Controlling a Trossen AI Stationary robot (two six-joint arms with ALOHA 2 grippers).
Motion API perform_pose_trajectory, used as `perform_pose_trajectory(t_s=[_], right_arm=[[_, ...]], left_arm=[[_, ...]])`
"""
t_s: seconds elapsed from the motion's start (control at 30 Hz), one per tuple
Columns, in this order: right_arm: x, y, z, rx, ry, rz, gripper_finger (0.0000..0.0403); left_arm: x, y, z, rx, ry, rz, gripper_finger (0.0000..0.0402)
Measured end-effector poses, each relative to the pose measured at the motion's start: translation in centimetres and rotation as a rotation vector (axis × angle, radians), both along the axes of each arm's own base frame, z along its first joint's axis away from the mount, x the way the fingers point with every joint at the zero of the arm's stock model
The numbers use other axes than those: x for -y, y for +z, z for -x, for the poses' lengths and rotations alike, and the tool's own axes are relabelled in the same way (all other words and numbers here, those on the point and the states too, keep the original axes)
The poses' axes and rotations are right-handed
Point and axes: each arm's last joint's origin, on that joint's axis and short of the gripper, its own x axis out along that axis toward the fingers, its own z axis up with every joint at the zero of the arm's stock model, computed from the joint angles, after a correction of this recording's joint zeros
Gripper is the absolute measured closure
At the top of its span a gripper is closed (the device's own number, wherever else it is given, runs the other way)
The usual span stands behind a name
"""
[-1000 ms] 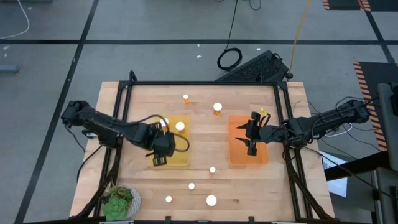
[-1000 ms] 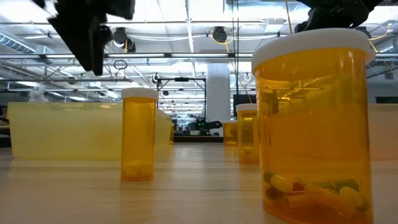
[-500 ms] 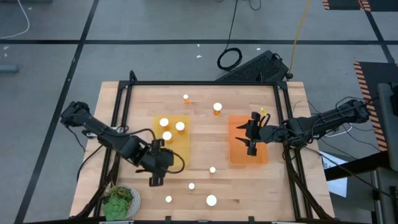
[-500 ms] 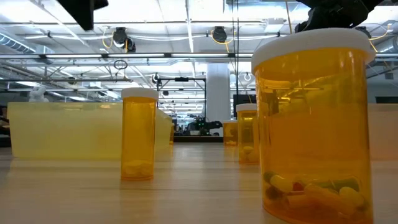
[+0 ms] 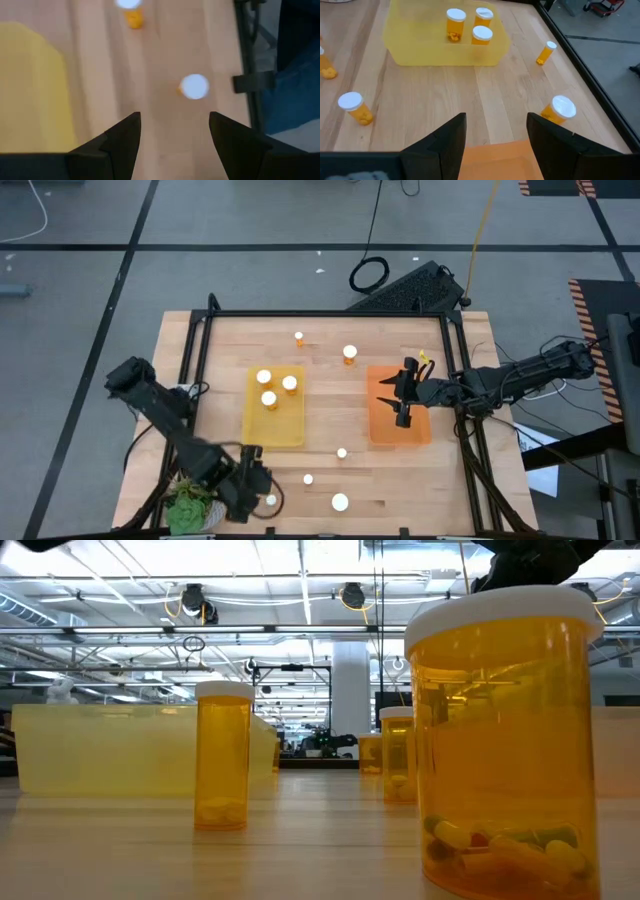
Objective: Pick and place medicine bottles into bin by pill shape (circle, oval)
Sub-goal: Put the small orange pill bottle into the orange bin
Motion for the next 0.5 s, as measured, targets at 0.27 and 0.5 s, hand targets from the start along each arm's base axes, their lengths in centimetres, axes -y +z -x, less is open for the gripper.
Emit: perform_pose_trajectory(t_s=[0.27, 0.5], right_arm=[[0.0, 0.2, -0.1, 0.024, -0.001, -0.008, 0.02], [-0.1, 0.7, -0.5, 0.078, 0.023, 0.012, 0.02]], left_arm=[[3.4, -3.2, 0.8, 0.018, -0.017, -0.084, 0.0163], [3.9, -5.6, 0.4, 0.014, -0.023, -0.127, 0.0163]])
